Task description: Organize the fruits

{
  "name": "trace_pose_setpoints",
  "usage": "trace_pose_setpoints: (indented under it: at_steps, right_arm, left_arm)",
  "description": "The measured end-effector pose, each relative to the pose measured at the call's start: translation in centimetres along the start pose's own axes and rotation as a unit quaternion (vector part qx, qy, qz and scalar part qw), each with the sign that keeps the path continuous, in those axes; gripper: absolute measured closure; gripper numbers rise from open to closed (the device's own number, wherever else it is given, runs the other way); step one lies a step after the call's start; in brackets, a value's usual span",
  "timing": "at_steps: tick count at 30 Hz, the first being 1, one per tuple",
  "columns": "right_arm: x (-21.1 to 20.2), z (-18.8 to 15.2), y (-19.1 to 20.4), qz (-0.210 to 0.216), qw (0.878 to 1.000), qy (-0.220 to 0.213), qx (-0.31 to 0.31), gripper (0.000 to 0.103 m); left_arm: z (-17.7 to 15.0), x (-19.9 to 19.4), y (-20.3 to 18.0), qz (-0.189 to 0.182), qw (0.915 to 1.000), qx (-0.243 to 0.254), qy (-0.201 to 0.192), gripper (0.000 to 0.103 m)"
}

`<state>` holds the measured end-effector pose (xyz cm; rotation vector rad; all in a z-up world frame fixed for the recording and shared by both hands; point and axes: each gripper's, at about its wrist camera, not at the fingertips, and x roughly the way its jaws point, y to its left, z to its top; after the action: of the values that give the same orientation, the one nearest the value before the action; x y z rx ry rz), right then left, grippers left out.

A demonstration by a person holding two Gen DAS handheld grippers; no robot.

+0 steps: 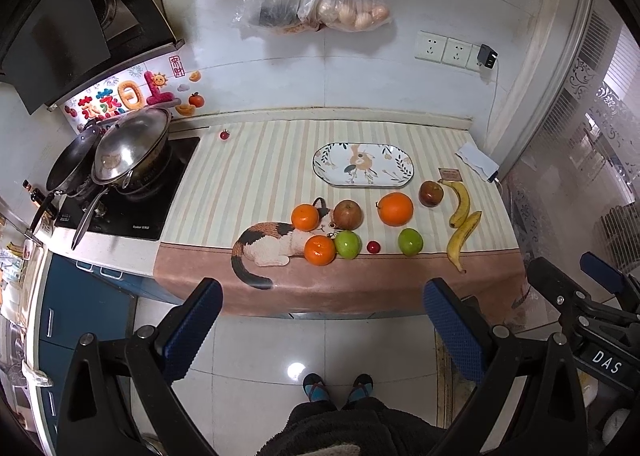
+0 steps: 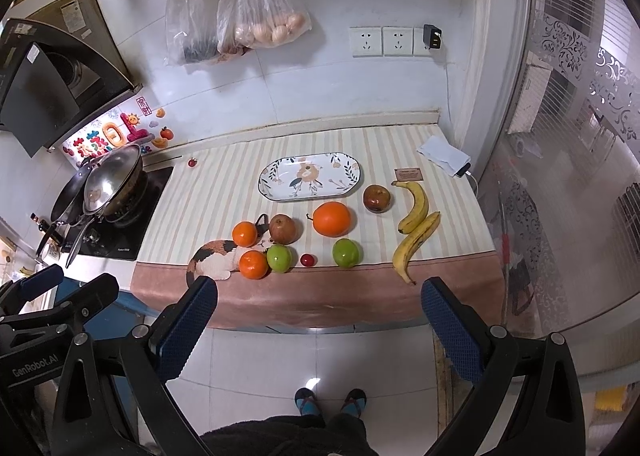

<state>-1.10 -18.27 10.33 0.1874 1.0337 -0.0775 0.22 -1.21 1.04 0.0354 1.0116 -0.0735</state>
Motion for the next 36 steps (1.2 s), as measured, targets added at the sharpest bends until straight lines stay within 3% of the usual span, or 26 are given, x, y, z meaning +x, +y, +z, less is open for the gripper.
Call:
trace_pose_setpoints:
  at_steps: [36]
  right_arm:
    - [-1.8, -0.3, -0.6, -0.001, 1.000, -0.007, -0.007, 0.000]
  left_arm:
    - [-1.2, -0.5, -0.2, -0.006, 1.0000, 0.000, -0.007, 0.000]
